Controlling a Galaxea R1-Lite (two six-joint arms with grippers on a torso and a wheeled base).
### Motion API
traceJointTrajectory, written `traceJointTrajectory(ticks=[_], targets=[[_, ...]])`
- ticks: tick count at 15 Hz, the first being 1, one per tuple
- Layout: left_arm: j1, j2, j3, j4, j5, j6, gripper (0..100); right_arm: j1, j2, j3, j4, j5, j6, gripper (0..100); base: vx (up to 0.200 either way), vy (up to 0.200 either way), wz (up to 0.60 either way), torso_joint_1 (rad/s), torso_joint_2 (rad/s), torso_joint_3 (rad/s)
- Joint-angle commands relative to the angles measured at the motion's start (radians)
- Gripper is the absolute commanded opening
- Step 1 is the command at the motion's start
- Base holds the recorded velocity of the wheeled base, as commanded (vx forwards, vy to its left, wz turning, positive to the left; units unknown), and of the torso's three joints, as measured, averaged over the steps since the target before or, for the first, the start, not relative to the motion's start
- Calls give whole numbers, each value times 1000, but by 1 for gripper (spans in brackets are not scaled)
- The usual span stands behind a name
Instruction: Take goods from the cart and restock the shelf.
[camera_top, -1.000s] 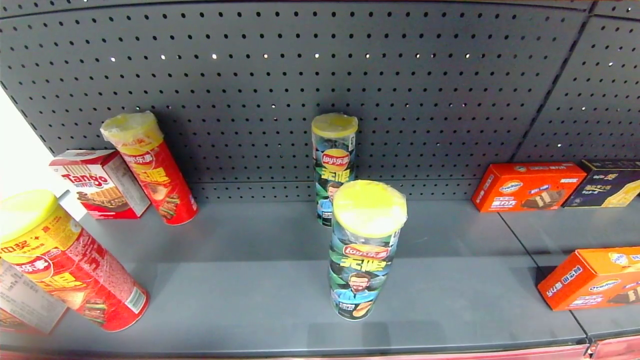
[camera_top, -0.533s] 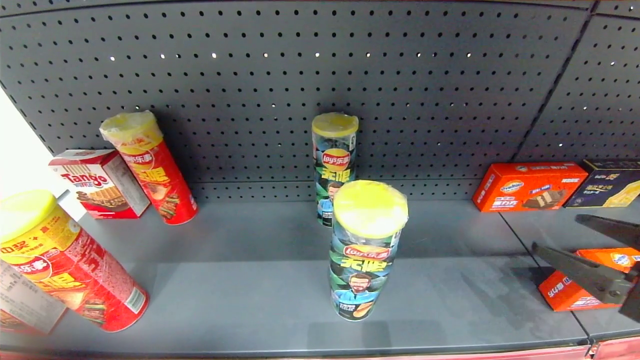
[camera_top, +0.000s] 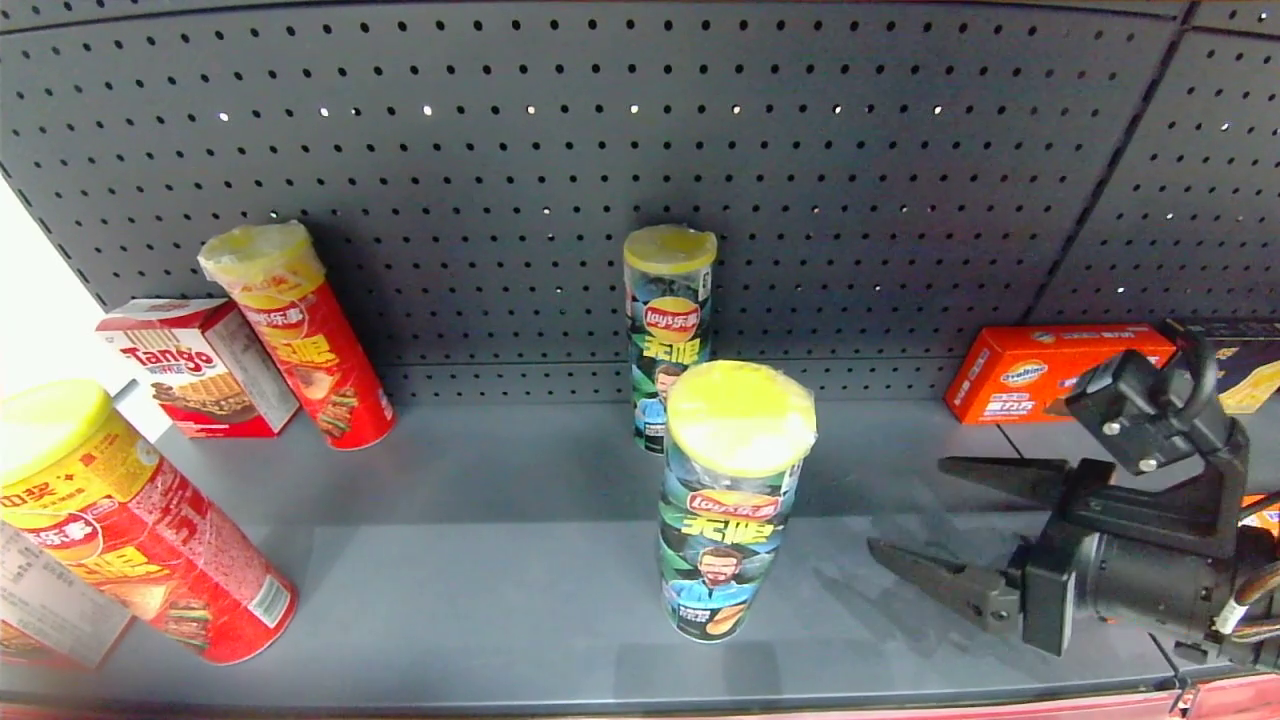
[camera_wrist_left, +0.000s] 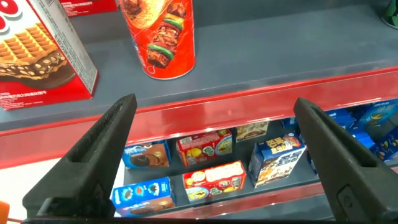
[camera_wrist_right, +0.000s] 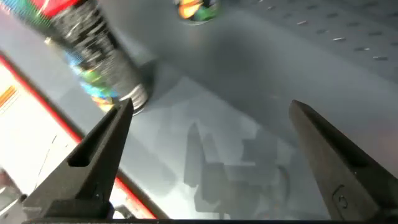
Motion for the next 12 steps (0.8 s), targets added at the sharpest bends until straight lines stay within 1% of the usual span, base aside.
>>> traceJointTrajectory(ticks=[1,3,9,12], targets=[[0,1,0,1,0,0,100,40,50,-4,-4,2,-1,100,0,0,0,0,0,0],[0,1,0,1,0,0,100,62,73,-7,-16,2,-1,100,0,0,0,0,0,0],[0,1,0,1,0,0,100,119,157,-85,-28,7,-1,100,0,0,0,0,0,0],[0,1,0,1,0,0,100,126,172,-88,-28,7,-3,100,0,0,0,0,0,0]])
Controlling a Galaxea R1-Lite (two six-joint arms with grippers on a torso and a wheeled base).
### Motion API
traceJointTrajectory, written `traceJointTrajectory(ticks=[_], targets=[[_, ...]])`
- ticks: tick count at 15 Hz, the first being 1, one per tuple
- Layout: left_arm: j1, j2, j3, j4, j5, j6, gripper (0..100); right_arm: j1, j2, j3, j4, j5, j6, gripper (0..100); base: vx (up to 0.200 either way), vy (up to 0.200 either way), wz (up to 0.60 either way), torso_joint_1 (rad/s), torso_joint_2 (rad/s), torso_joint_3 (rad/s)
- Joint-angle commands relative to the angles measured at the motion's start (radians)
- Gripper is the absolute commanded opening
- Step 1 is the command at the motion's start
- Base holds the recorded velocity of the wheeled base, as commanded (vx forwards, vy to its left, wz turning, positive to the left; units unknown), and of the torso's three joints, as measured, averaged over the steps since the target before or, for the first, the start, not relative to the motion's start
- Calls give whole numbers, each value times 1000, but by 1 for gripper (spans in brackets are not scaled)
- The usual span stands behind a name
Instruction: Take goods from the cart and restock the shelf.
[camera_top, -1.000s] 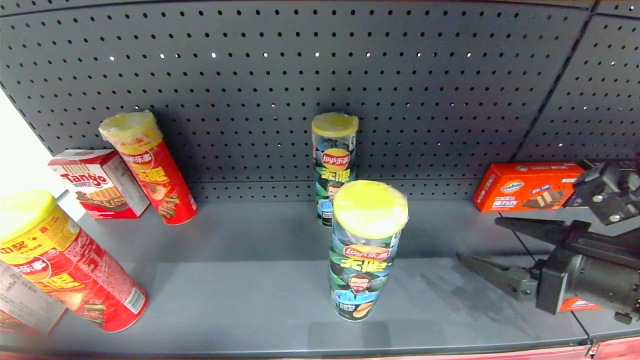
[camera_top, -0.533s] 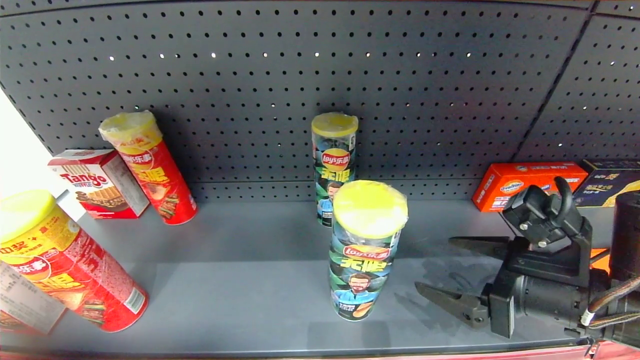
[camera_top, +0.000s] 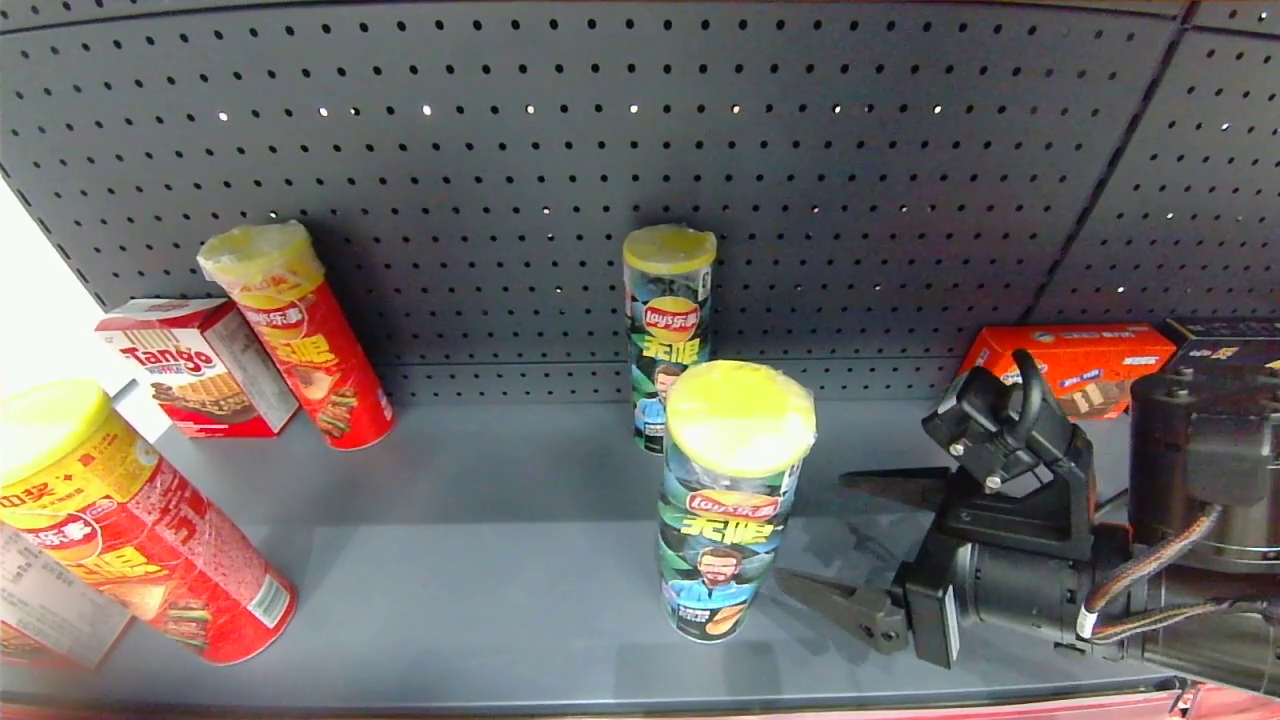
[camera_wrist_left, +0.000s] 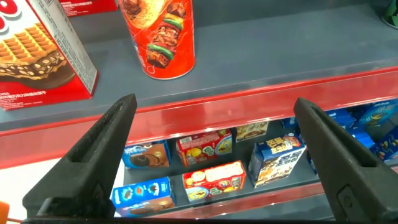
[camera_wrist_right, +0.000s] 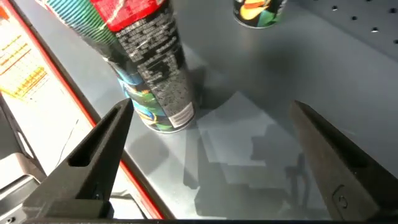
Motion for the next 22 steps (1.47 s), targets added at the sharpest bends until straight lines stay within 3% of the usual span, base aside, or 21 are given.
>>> traceJointTrajectory(ticks=[1,15,22], targets=[[0,1,0,0,0,0,100,4,20,-4,-2,0,-1,100,0,0,0,0,0,0],[0,1,0,0,0,0,100,-15,63,-26,-25,-4,-1,100,0,0,0,0,0,0],[0,1,0,0,0,0,100,-94,36,-10,-25,-3,-9,100,0,0,0,0,0,0]])
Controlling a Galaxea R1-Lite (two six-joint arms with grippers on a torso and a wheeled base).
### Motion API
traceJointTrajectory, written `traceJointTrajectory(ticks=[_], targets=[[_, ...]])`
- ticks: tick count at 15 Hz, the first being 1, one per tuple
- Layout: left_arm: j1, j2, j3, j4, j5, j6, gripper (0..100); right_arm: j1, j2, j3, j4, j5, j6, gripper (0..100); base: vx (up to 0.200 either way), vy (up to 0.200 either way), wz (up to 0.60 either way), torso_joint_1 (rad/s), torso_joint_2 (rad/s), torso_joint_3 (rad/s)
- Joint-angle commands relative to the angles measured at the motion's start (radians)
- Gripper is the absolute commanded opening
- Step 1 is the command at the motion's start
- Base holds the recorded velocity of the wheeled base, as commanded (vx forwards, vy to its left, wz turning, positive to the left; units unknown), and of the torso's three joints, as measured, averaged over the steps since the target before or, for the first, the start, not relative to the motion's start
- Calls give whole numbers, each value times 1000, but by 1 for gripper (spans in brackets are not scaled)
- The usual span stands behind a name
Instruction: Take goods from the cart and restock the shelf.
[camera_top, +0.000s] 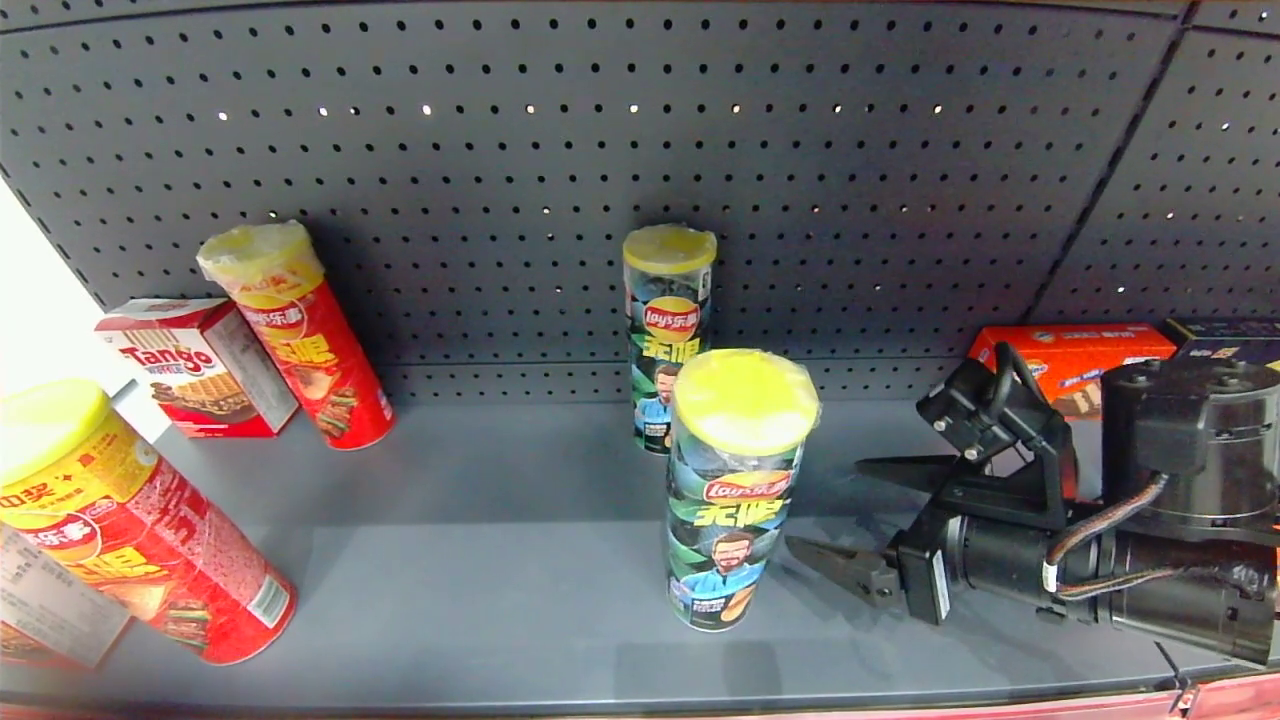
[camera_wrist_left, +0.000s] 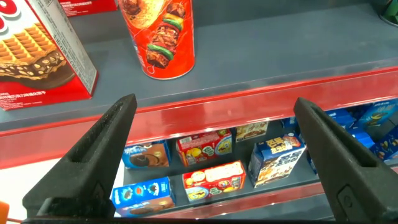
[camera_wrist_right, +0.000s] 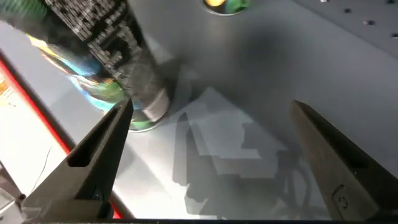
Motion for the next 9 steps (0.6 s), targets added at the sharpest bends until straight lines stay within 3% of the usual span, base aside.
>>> traceJointTrajectory(ticks=[1,9], targets=[[0,1,0,0,0,0,100,-6,0,-12,0,1,0,100,0,0,0,0,0,0],[0,1,0,0,0,0,100,20,34,-32,-6,-1,-8,100,0,0,0,0,0,0]])
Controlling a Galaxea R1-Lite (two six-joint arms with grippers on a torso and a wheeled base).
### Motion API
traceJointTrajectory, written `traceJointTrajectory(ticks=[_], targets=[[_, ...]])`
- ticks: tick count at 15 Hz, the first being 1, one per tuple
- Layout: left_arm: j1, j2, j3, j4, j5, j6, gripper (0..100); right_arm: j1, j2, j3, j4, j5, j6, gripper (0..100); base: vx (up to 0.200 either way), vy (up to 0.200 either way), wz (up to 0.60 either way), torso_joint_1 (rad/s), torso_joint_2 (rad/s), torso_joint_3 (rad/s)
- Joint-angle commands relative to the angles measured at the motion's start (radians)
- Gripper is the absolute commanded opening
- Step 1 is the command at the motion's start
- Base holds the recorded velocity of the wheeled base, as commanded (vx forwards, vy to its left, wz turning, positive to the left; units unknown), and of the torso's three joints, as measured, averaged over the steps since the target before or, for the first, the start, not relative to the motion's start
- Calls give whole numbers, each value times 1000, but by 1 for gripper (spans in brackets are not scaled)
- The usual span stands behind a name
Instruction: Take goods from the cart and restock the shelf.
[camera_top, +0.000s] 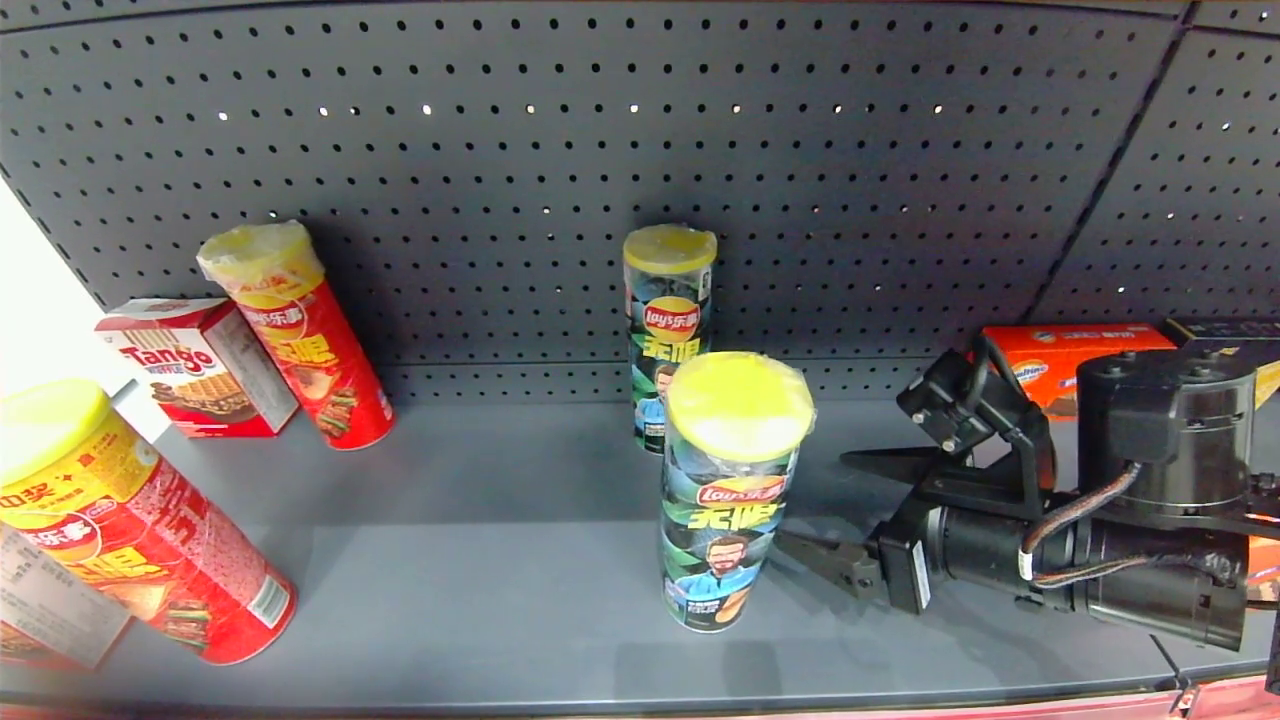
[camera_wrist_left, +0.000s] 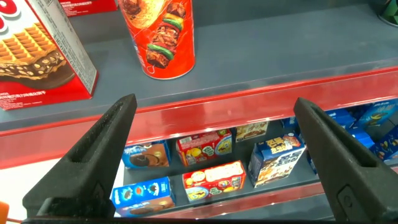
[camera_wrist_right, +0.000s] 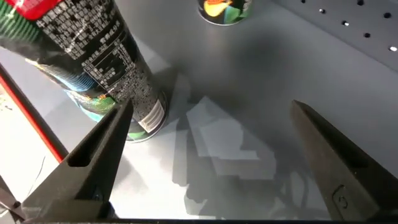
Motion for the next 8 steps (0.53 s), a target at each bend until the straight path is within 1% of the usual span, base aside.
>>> traceJointTrajectory(ticks=[1,8], targets=[[0,1,0,0,0,0,100,11,3,0,-1,0,0,100,0,0,0,0,0,0],[0,1,0,0,0,0,100,2,-7,-2,-1,-1,-2,100,0,0,0,0,0,0]])
